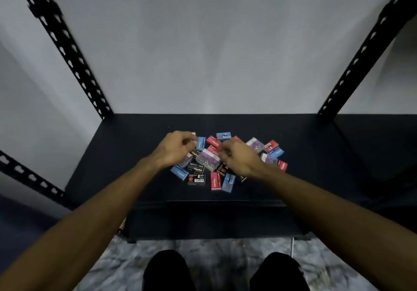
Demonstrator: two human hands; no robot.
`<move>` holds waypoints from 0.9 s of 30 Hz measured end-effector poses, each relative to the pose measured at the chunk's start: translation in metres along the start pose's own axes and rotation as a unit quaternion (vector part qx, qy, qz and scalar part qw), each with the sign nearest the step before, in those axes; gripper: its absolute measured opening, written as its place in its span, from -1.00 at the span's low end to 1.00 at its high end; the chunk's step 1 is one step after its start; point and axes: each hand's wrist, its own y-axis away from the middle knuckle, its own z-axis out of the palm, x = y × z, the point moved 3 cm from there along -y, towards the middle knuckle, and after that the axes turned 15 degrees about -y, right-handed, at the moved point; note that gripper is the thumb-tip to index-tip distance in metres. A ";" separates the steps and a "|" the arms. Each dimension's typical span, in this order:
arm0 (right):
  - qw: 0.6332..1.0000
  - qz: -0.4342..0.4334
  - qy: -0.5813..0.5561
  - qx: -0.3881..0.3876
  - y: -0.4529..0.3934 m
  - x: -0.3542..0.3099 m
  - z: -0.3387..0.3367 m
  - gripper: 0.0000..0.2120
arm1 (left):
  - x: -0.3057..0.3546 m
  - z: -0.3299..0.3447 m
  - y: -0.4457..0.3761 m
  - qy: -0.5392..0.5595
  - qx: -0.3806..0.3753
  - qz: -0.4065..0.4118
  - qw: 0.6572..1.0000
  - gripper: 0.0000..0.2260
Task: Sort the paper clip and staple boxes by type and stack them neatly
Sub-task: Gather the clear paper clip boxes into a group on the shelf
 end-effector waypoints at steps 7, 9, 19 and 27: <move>0.997 -0.043 0.026 0.061 -0.009 0.021 0.042 -0.65 | -0.019 0.040 -0.007 -0.028 0.087 0.028 0.995 -0.71; 0.993 -0.066 0.039 0.087 -0.008 0.022 0.050 -0.59 | -0.025 0.046 -0.005 -0.050 0.121 0.047 0.990 -0.71; 0.986 -0.065 0.090 0.123 0.002 0.018 0.073 -0.36 | -0.049 0.065 0.014 -0.126 0.190 0.064 0.971 -0.68; 0.990 -0.006 0.089 0.106 -0.004 0.017 0.070 -0.62 | -0.057 0.062 0.013 -0.119 0.141 0.055 0.981 -0.73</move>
